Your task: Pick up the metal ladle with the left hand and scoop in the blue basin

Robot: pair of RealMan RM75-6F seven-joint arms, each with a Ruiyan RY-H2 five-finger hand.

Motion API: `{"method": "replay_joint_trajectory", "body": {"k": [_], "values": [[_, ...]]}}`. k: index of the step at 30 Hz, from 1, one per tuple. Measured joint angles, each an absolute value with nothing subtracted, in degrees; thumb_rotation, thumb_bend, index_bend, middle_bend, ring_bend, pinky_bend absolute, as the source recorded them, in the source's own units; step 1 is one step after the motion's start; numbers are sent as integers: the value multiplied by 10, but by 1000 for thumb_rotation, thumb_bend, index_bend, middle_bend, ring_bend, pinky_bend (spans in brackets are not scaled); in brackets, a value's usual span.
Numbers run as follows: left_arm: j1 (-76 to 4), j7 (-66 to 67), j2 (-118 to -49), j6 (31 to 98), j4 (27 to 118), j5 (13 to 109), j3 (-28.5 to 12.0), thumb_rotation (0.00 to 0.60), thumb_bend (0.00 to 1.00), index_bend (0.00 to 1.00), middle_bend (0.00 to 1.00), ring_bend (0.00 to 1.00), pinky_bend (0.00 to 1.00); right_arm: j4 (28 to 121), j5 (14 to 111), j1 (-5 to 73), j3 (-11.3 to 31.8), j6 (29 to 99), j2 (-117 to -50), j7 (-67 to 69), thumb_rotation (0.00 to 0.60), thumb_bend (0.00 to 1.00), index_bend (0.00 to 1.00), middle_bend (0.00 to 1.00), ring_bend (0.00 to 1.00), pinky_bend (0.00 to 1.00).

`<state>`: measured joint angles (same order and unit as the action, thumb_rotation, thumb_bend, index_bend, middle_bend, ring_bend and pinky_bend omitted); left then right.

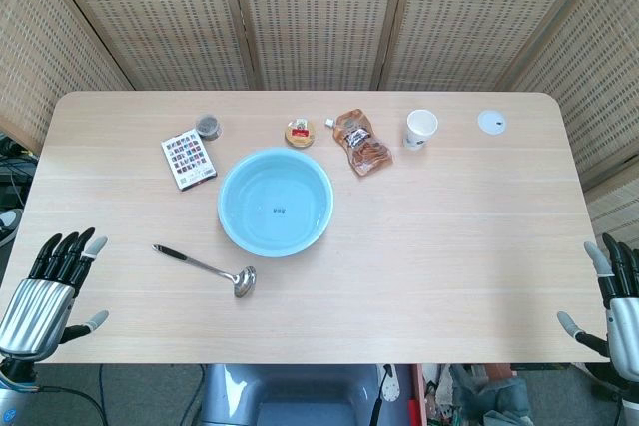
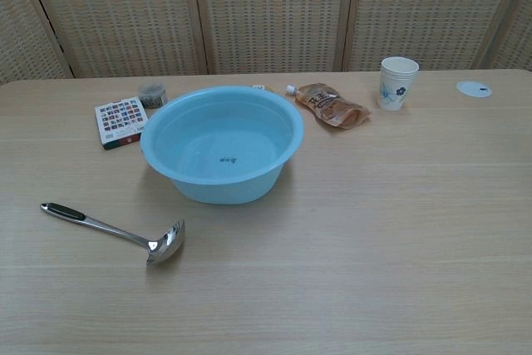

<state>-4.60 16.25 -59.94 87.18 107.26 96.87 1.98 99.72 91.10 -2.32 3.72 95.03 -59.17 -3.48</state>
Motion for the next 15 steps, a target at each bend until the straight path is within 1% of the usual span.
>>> {"method": "replay_joint_trajectory", "body": {"k": [9, 12, 15], "values": [[-48, 158, -599, 862, 1071, 962, 18, 600, 68, 0, 0, 0, 0, 997, 912, -21, 37, 947, -593, -36, 600, 0, 0, 0, 0, 0], [-56, 158, -597, 842, 1071, 952, 16, 600, 68, 0, 0, 0, 0, 998, 909, -20, 38, 942, -593, -35, 600, 0, 0, 0, 0, 0], [-74, 164, -597, 806, 1067, 929, 9, 600, 68, 0, 0, 0, 0, 998, 906, -18, 38, 938, -592, -34, 600, 0, 0, 0, 0, 0]]}}
